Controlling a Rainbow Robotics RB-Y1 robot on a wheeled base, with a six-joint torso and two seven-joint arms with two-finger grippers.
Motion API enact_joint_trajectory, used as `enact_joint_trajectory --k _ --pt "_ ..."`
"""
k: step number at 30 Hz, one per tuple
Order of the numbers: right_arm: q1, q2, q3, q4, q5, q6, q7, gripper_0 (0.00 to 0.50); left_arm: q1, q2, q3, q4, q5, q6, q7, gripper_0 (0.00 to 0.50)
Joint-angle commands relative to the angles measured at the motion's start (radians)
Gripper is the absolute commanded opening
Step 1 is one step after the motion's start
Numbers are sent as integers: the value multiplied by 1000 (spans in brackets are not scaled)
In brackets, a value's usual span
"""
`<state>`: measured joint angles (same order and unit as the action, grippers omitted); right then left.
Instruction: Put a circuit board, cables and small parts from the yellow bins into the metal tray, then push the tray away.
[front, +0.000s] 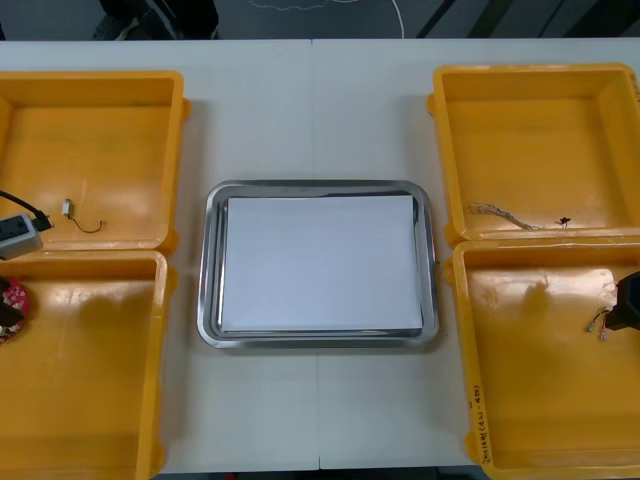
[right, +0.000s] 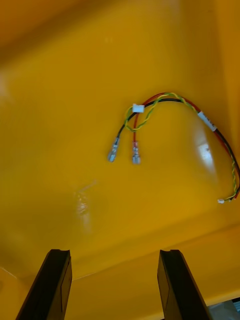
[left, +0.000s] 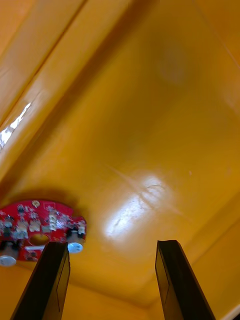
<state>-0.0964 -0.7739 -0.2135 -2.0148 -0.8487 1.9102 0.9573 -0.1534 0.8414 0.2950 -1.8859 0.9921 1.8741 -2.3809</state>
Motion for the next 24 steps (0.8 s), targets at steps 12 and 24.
enact_joint_trajectory --k 12,24 --pt "50 -39 -43 77 77 -157 0 500 32 91 30 128 -1 -125 -324 500" --pt "110 -16 -41 77 89 -254 -2 500 140 91 33 102 -16 -251 -324 500"
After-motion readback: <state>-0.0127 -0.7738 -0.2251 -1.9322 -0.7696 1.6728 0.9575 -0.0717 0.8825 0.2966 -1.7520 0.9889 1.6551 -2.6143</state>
